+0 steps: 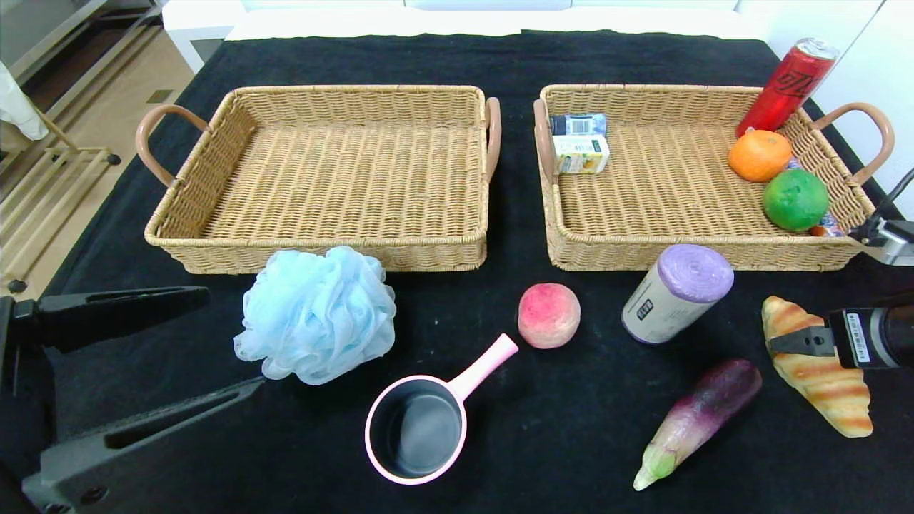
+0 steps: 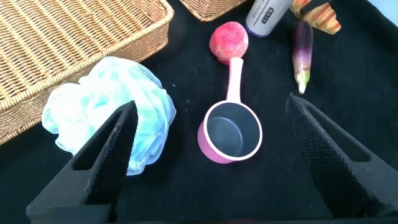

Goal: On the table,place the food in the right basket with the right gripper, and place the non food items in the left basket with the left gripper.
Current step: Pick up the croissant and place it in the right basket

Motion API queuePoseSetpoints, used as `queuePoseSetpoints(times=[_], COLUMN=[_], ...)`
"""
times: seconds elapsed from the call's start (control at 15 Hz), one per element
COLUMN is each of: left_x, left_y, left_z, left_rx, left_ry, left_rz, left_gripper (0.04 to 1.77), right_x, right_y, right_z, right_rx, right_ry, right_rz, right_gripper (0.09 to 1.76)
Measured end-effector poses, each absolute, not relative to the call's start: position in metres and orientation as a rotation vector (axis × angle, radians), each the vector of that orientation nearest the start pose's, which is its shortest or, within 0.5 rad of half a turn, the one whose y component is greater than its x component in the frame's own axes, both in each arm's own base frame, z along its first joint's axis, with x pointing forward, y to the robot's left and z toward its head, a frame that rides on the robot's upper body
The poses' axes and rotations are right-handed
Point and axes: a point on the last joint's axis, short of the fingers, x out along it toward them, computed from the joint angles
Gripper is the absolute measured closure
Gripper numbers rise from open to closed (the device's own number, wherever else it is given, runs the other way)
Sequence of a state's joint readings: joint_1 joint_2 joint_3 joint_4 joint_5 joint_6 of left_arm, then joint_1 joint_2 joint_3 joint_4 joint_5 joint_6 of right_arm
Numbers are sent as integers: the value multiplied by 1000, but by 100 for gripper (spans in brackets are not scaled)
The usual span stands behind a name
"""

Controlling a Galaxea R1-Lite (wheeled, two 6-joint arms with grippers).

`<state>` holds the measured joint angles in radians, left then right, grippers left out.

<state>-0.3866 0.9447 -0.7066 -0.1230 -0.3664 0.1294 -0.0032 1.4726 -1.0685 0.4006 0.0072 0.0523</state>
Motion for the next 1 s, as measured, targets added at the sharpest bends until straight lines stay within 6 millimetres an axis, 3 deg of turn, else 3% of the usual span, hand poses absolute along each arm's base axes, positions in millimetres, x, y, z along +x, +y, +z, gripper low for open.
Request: queuePoseSetpoints(times=[0.67,1.0], left_x=[99,99], left_y=[-49,-49], left_z=[264,264], left_rx=[138,139], left_ry=[59,58], left_rz=[-759,-759], left_gripper=[9,9], right_x=[238,239], right_y=[0,1], right_z=[216,214], right_rx=[50,49], right_ry=[843,850], right_rz=[-13,-13], right_gripper=[14,75])
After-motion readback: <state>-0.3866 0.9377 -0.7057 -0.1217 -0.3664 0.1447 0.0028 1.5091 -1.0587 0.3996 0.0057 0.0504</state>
